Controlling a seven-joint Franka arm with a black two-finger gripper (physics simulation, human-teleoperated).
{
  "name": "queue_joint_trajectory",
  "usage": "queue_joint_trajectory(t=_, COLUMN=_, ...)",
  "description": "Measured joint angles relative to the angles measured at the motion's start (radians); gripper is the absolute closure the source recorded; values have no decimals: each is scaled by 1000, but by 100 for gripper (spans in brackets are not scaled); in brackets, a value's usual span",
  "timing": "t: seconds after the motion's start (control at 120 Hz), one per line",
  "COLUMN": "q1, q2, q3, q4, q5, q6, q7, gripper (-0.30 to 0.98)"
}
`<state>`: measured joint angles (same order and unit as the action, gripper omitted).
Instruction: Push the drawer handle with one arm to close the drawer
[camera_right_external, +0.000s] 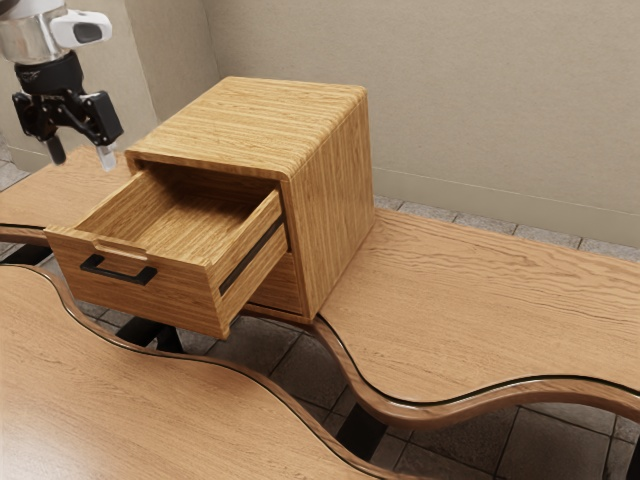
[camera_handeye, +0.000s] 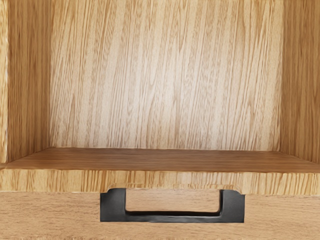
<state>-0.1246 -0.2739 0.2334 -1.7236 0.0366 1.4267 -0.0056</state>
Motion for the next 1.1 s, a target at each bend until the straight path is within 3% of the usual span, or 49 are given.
queue_joint_trajectory(t=0.208, q1=24, q2=-18, q3=-94, q4=-51, q5=41, q6=-18, q7=-9, gripper=1)
queue_joint_trajectory(t=0.275, q1=32, q2=-97, q3=-109, q4=-149, q5=41, q6=-17, q7=-20, gripper=19)
queue_joint_trajectory(t=0.375, q1=130, q2=-296, q3=-215, q4=-472, q5=44, q6=80, q7=-35, gripper=45)
queue_joint_trajectory(t=0.542, q1=157, q2=-418, q3=-237, q4=-701, q5=66, q6=267, q7=-43, gripper=66)
queue_joint_trajectory(t=0.792, q1=186, q2=-413, q3=-238, q4=-763, q5=70, q6=475, q7=-78, gripper=76)
queue_joint_trajectory(t=1.1, q1=194, q2=-304, q3=-237, q4=-753, q5=73, q6=617, q7=-112, gripper=78)
